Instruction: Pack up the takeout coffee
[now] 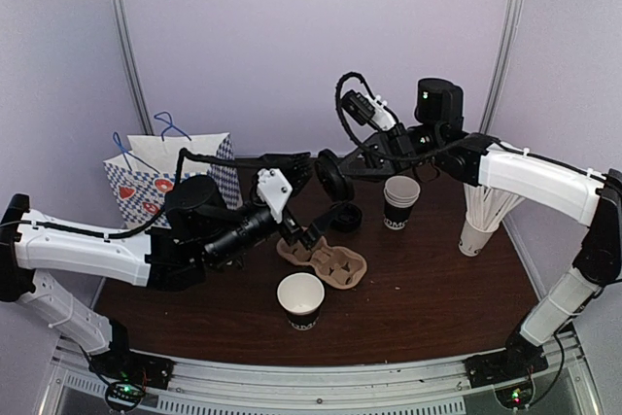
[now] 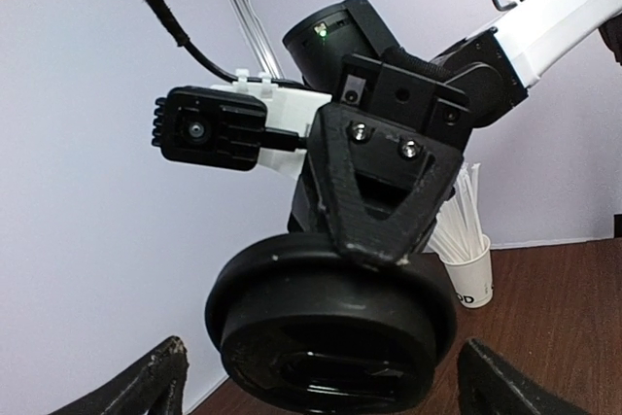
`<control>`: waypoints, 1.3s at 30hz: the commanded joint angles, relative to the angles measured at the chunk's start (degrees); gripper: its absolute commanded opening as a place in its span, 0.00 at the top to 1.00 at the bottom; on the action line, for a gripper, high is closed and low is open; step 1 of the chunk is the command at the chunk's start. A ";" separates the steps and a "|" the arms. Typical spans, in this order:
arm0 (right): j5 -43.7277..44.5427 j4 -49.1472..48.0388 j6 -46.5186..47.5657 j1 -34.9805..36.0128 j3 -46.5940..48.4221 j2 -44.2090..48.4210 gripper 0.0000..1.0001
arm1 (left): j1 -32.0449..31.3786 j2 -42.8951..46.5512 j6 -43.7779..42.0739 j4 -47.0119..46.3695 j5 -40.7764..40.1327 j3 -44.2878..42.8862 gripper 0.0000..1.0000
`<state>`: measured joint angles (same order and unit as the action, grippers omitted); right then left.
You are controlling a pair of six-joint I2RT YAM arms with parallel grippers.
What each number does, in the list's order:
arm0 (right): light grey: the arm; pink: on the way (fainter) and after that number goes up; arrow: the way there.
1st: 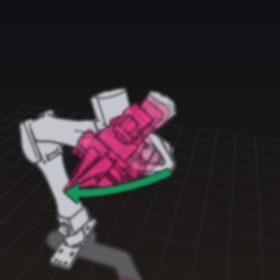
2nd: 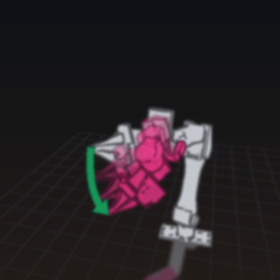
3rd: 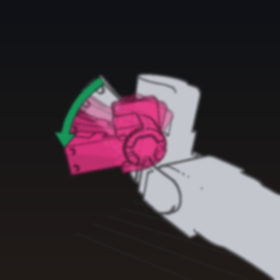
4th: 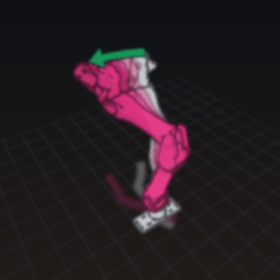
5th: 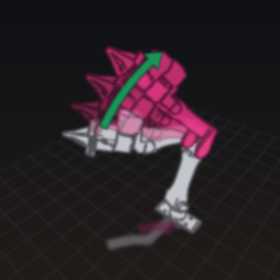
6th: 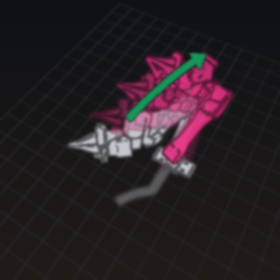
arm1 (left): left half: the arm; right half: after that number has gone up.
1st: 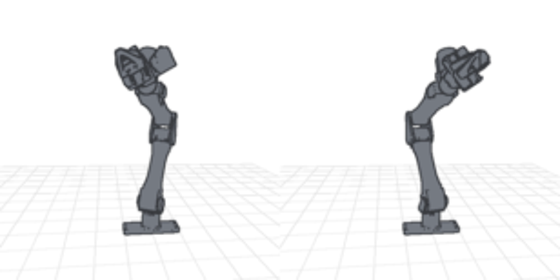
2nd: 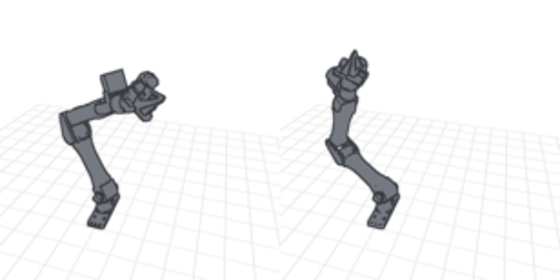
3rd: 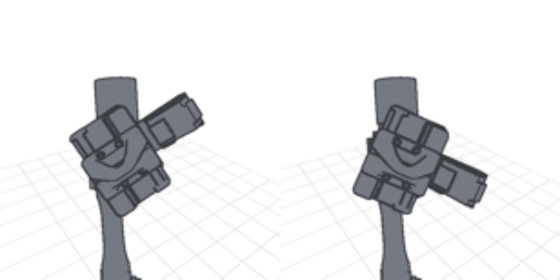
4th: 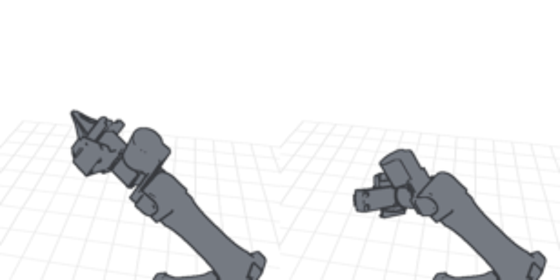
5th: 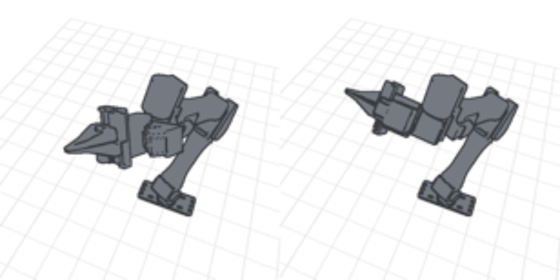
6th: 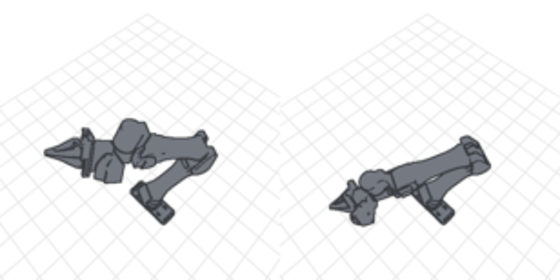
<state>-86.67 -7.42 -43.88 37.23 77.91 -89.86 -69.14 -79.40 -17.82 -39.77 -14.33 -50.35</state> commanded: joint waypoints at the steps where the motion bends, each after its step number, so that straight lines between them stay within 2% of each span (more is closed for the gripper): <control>1: -1.69 -1.55 -0.16 0.86 -0.74 1.74 0.92 | 0.70 -0.15 1.56 -0.97 1.57 -2.20 0.02; 9: -1.92 -1.68 -0.24 0.95 -0.69 2.15 0.92 | 0.95 -0.76 1.81 0.94 3.39 -3.18 0.07; 25: -1.36 -1.94 0.00 0.96 -1.24 2.24 0.91 | 1.12 -0.70 2.52 1.42 3.63 -2.80 0.23; 27: -1.35 -1.98 0.17 0.97 -1.43 2.16 0.87 | 1.12 -0.52 2.67 1.65 2.94 -2.74 0.24; 30: -1.94 -2.55 0.73 0.49 -1.72 2.27 0.69 | 1.25 0.40 3.39 2.53 1.37 -2.32 0.24; 33: -3.48 -3.01 1.78 -2.57 -2.65 3.22 0.52 | 1.38 2.93 4.64 9.53 1.16 -3.09 0.26; 35: -4.00 -2.96 2.90 -6.75 -4.21 4.28 0.48 | 1.38 5.81 6.60 17.49 1.89 -4.62 0.27; 39: -2.81 -0.10 8.87 -15.55 -7.68 6.48 0.44 | 1.38 9.05 11.78 40.53 4.12 -11.40 0.30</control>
<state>-88.88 -8.67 -40.97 28.45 72.88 -86.76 -68.18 -74.50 -11.94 -19.05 -11.77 -54.48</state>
